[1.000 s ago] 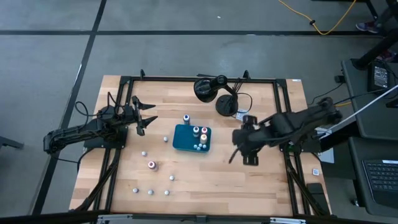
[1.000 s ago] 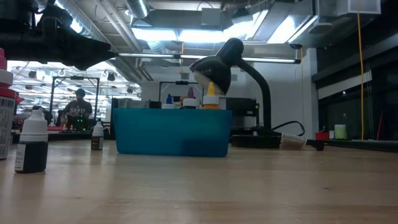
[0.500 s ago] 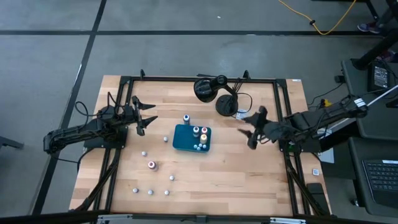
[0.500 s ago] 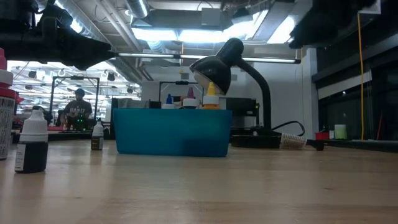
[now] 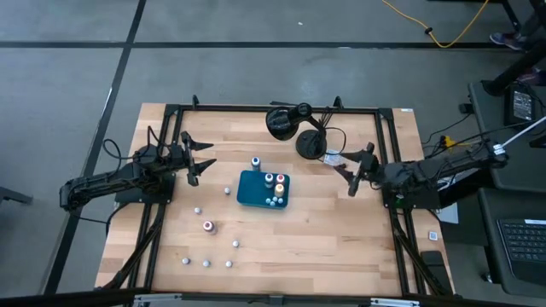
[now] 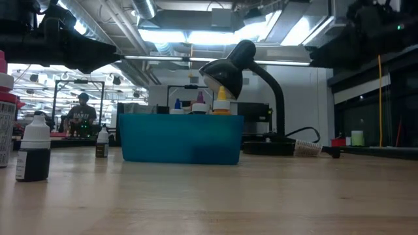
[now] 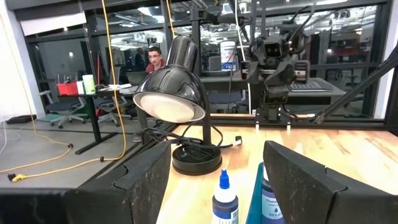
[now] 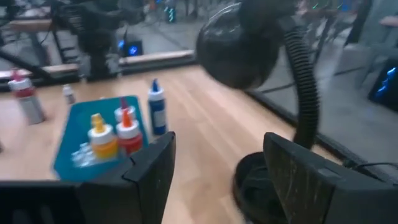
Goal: Pick & Place food coloring
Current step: Put the small dark blue food coloring bottle into the blue bin
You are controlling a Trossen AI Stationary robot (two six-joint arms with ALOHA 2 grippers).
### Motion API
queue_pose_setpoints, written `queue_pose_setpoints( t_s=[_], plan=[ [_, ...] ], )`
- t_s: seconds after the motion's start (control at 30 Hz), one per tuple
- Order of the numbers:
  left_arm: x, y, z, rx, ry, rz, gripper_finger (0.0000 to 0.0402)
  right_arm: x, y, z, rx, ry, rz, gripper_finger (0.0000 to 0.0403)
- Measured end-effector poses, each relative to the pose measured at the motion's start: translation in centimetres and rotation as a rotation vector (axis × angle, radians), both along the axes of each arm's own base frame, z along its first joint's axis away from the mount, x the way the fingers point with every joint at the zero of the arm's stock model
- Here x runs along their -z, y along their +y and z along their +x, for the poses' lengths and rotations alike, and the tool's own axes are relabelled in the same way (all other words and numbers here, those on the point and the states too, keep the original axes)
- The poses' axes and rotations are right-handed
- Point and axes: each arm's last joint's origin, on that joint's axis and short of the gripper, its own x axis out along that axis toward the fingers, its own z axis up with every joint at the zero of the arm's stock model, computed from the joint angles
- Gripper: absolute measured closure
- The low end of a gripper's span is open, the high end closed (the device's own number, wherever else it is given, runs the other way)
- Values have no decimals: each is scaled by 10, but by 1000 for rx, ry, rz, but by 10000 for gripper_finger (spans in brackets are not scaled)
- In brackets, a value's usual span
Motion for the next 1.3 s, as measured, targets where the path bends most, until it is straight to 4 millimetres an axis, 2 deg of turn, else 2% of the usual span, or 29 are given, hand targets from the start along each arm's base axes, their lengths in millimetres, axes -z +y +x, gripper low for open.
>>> queue_pose_setpoints(
  t_s=[0.33, 0.53, 0.83, 1.13, 1.3],
  plan=[
    [0, 0, 0, 0, 0, 0, 151, 26, -24, -11, 162, -135, -25, 159],
    [0, 0, 0, 0, 1, 0, 151, 38, -35, -19, 248, -149, -73, 159],
    [0, 0, 0, 0, 0, 0, 150, 32, -43, -28, 328, -186, -127, 159],
    [0, 0, 0, 0, 0, 0, 150, 43, -53, -43, 521, -226, 46, 159],
    [0, 0, 0, 0, 0, 0, 150, 43, -55, -45, 511, -252, 70, 159]
  ],
)
